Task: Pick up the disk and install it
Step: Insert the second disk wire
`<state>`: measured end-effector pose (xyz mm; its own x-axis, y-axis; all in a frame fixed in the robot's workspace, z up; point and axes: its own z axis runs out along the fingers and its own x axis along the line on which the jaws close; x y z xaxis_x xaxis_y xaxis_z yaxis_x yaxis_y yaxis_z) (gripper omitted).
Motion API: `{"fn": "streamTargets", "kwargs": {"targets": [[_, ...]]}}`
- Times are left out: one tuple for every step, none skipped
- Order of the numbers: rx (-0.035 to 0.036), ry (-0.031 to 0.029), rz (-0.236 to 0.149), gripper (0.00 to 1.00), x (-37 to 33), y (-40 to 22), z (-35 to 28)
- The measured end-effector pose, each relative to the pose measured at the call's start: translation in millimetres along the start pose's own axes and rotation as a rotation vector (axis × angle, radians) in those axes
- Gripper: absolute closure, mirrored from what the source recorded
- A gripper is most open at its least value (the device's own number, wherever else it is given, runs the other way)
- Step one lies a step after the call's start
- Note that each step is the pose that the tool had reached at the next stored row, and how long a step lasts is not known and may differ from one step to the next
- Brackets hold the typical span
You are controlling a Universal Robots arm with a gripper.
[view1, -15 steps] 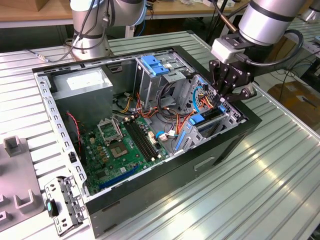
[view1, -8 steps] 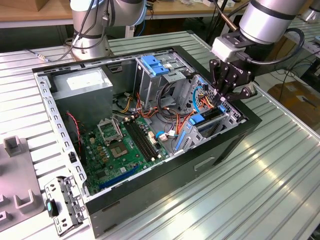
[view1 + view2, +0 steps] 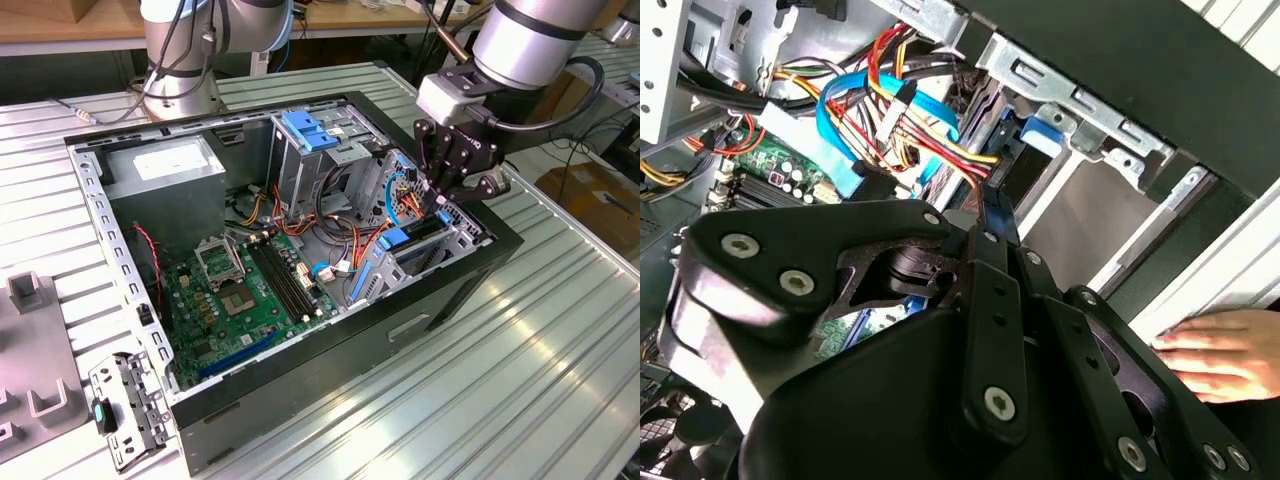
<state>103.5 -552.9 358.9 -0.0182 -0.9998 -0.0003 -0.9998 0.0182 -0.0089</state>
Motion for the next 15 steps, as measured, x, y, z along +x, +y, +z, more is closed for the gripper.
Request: {"fn": "streamTargets", "kwargs": {"targets": [[0.0, 0.0001, 0.0, 0.89, 0.0, 1.8, 0.0], [0.0, 0.0001, 0.0, 0.89, 0.1, 2.9, -0.1], [0.0, 0.0001, 0.0, 0.89, 0.1, 3.4, -0.1], [0.0, 0.0001, 0.0, 0.89, 0.1, 3.4, -0.1], [0.0, 0.0001, 0.0, 0.89, 0.1, 3.5, -0.1], [0.0, 0.0, 0.0, 0.89, 0.1, 3.9, -0.1], [0.0, 0.0003, 0.0, 0.89, 0.1, 3.9, -0.4], [0.0, 0.0003, 0.0, 0.89, 0.0, 3.9, -3.5], [-0.0001, 0.0001, 0.0, 0.89, 0.0, 3.9, -7.7], [-0.0001, 0.0001, 0.0, 0.89, -0.1, 3.8, -9.8], [-0.0001, 0.0001, 0.0, 0.89, -0.2, 3.8, -12.2], [-0.0004, 0.0002, 0.0, 0.89, -0.7, 3.8, -16.9], [-0.0007, 0.0001, 0.0, 0.89, -1.3, 3.8, -19.1], [-0.0008, 0.0, 0.0, 0.89, -2.1, 3.8, -20.6], [-0.001, -0.0001, 0.0, 0.89, -3.8, 3.7, -22.4]]}}
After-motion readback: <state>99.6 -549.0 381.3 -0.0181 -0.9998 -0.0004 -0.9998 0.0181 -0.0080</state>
